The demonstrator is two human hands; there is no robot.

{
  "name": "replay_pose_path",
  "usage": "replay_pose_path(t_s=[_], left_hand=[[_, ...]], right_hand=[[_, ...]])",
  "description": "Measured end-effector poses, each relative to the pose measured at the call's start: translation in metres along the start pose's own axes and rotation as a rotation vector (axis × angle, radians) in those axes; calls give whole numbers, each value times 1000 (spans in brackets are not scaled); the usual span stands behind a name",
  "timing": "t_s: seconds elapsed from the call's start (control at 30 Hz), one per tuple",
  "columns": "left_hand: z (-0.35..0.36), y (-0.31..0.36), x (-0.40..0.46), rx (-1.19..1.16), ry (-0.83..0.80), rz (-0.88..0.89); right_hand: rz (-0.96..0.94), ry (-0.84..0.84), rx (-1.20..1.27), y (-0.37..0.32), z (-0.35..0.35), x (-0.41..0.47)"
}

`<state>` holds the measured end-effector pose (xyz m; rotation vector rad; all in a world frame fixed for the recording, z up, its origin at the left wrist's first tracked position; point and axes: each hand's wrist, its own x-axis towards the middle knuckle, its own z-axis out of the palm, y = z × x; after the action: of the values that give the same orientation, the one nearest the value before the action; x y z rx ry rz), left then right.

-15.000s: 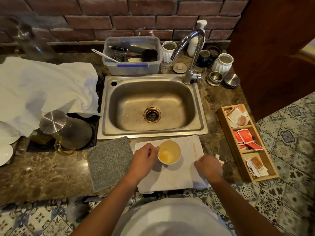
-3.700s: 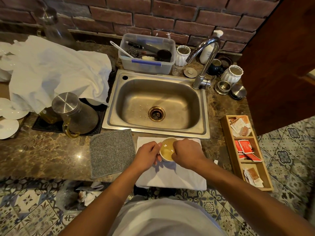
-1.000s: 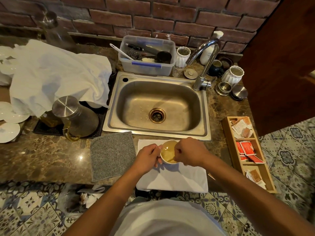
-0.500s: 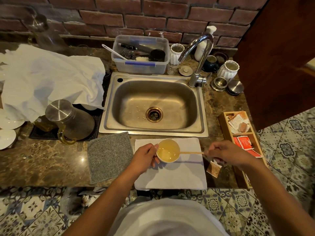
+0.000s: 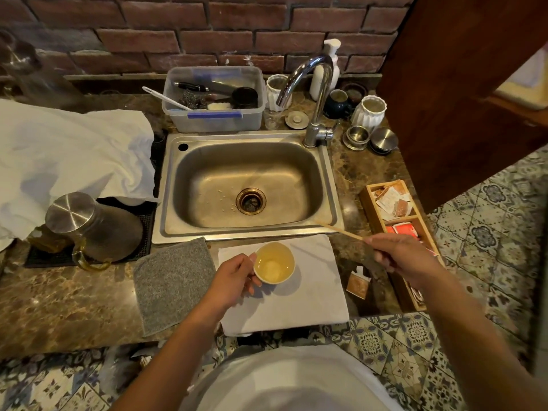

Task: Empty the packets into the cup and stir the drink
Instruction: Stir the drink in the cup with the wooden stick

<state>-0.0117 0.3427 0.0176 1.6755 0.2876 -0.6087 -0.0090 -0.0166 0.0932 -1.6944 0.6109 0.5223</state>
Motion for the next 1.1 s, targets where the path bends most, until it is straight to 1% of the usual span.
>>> replay_pose_path(t_s=[0.07, 0.13, 0.2, 0.27, 0.33, 0.4, 0.57, 0.7, 0.83, 0.93, 1.0, 1.1], left_hand=[[1, 0, 0, 4, 1, -3], [2, 1, -1, 5, 4, -7], [2, 2, -2, 14, 7, -6], [2, 2, -3, 19, 8, -6], [1, 2, -3, 16, 3, -7], [1, 2, -3, 13, -2, -6], [1, 6, -5, -16, -16, -11], [0, 9, -6, -22, -29, -13], [-1, 11, -7, -23, -37, -11], [-2, 11, -7, -23, -42, -4], [-3, 10, -5, -20, -43, 3], [-5, 8, -3, -12, -45, 7]], right_hand=[[48, 50, 145, 17, 17, 0], [114, 135, 309, 37, 36, -1], [199, 189, 402, 57, 52, -3], [276, 215, 428, 75, 64, -5], [309, 232, 452, 90, 72, -5], [300, 240, 467, 101, 80, -5], [307, 347, 447, 118, 92, -4], [299, 369, 446, 121, 103, -2], [351, 398, 332, 121, 111, 1], [311, 398, 197, 122, 116, 0], [244, 376, 30, 124, 120, -1], [162, 306, -304, 128, 120, -2]])
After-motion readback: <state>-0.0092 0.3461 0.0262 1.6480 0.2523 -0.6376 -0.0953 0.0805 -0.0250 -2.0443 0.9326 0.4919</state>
